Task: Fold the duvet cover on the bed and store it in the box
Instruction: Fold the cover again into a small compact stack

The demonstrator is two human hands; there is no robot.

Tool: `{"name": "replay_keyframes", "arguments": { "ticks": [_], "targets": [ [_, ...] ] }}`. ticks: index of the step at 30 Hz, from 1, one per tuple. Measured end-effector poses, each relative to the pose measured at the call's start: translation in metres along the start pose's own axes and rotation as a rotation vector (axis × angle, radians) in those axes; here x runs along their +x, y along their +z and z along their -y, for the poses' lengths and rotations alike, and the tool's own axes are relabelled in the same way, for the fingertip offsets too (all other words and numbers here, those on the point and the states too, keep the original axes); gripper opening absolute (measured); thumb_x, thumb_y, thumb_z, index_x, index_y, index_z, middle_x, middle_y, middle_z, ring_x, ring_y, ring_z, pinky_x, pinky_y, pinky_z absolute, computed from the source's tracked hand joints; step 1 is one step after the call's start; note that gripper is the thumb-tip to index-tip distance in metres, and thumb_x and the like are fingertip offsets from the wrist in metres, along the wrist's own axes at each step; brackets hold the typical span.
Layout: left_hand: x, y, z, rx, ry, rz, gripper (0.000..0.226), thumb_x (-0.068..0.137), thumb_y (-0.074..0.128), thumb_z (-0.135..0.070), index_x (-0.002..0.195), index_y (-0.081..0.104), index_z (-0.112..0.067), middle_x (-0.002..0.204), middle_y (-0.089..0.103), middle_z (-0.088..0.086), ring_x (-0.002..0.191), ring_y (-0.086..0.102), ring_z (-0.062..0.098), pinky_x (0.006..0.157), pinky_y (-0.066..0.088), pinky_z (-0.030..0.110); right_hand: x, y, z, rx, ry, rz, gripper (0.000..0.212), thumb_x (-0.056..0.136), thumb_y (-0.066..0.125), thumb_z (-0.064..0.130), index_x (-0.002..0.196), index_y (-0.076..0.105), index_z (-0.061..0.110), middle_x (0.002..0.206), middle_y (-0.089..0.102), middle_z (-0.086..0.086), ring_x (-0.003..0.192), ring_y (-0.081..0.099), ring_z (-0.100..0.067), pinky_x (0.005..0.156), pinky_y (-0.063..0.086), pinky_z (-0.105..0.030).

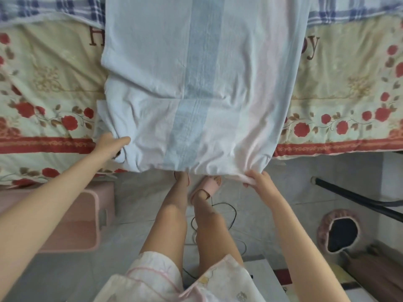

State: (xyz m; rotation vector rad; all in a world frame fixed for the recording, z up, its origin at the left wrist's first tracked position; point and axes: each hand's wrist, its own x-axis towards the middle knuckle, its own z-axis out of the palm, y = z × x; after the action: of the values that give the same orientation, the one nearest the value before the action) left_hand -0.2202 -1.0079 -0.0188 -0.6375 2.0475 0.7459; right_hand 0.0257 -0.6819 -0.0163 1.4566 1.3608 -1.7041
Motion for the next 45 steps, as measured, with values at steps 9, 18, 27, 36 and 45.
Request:
{"name": "replay_keyframes", "arguments": {
  "ticks": [9, 18, 27, 36, 45],
  "targets": [
    [-0.006, -0.062, -0.187, -0.904, 0.359, 0.212, 0.023, 0.090, 0.045, -0.032, 0.102, 0.056, -0.015, 0.115, 0.061, 0.002, 0.116, 0.057, 0.016, 0.096, 0.040, 0.035, 0.028, -0.024, 0.217, 0.134, -0.570, -0.105, 0.048, 0.084, 0.070, 0.027, 0.127, 0.057, 0.012, 0.128, 0.045, 0.019, 0.120, 0.029, 0.026, 0.103, 0.018, -0.006],
    [0.038, 0.000, -0.036, 0.474, 0.457, -0.148, 0.092, 0.074, 0.071, -0.054, 0.147, 0.019, -0.035, 0.156, 0.012, 0.005, 0.141, 0.018, 0.029, 0.110, 0.021, 0.051, 0.049, 0.027, 0.111, -0.245, -0.494, -0.383, 0.062, 0.083, 0.070, 0.033, 0.135, 0.043, 0.012, 0.130, 0.045, -0.007, 0.122, 0.045, -0.020, 0.093, 0.036, -0.025],
    [0.050, 0.027, -0.009, 1.062, 0.864, -0.299, 0.095, 0.068, 0.077, -0.026, 0.148, 0.027, -0.020, 0.157, 0.010, 0.010, 0.146, 0.001, 0.025, 0.107, -0.008, 0.064, 0.074, 0.058, 0.050, -1.195, -0.724, -0.627, 0.094, 0.077, 0.068, 0.017, 0.152, 0.011, 0.021, 0.156, 0.016, -0.013, 0.144, 0.012, -0.035, 0.116, 0.000, -0.049],
    [0.050, 0.020, -0.079, 1.098, 1.048, -0.261, 0.009, 0.075, 0.058, -0.001, 0.082, 0.059, -0.006, 0.074, 0.063, 0.017, 0.070, 0.060, 0.035, 0.059, 0.040, 0.031, 0.063, 0.068, 0.131, -1.258, -0.507, -0.219, 0.019, 0.081, 0.046, 0.005, 0.098, 0.054, 0.008, 0.092, 0.060, -0.014, 0.088, 0.058, -0.035, 0.066, 0.038, -0.031],
    [-0.112, -0.047, -0.029, 1.364, 0.660, 0.499, 0.030, 0.080, 0.057, -0.061, 0.095, 0.047, -0.037, 0.084, 0.057, -0.010, 0.079, 0.053, 0.015, 0.068, 0.038, 0.029, -0.098, 0.022, 0.052, -1.391, -0.038, 0.202, 0.076, 0.068, 0.071, 0.063, 0.121, 0.047, 0.014, 0.100, 0.056, 0.000, 0.092, 0.054, -0.022, 0.070, 0.041, -0.029]
  ]
}}
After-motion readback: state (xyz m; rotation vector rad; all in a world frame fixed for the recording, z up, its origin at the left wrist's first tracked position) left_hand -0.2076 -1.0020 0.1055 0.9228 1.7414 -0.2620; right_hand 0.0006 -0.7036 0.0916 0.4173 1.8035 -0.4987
